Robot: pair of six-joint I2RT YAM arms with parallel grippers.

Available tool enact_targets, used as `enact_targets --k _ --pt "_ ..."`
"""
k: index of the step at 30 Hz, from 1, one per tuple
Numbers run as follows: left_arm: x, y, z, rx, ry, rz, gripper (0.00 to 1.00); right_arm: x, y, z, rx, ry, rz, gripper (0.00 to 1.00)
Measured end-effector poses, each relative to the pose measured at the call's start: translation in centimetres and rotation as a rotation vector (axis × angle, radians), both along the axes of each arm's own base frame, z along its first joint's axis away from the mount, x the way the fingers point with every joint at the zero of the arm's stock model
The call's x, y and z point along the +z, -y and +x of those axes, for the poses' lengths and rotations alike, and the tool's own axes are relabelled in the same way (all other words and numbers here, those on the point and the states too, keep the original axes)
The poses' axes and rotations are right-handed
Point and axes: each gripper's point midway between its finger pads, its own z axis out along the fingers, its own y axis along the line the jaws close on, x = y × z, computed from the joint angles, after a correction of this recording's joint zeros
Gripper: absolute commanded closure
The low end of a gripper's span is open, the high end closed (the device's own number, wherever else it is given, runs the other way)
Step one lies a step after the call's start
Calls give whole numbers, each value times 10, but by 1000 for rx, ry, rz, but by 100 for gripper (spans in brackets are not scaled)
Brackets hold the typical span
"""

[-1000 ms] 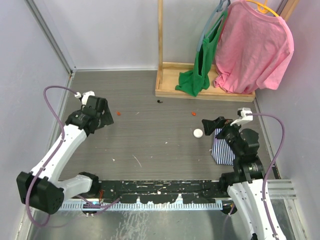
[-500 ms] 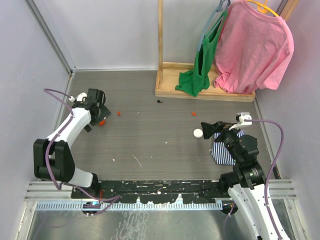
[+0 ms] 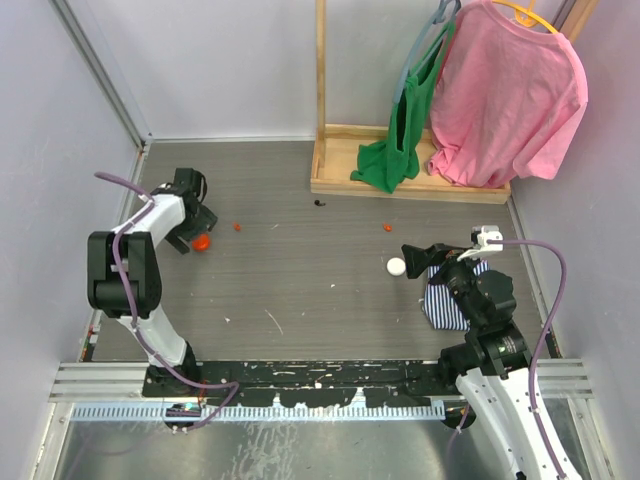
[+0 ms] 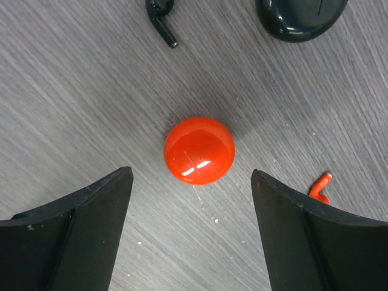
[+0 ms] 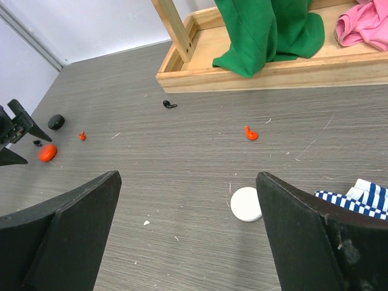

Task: Insert the wireless bluetooth earbuds into the charging case
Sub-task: Pick up the charging case at the center of the board.

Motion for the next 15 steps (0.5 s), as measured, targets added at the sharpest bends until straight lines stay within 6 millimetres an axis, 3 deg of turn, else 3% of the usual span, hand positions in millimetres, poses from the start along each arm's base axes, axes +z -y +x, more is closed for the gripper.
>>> enact_targets --k 8,15 --pt "-20 -3 9 12 -39 -28 35 -5 0 1 1 -11 -3 0" --pt "-33 0 9 5 -68 -46 54 -4 -1 1 5 -9 -2 0"
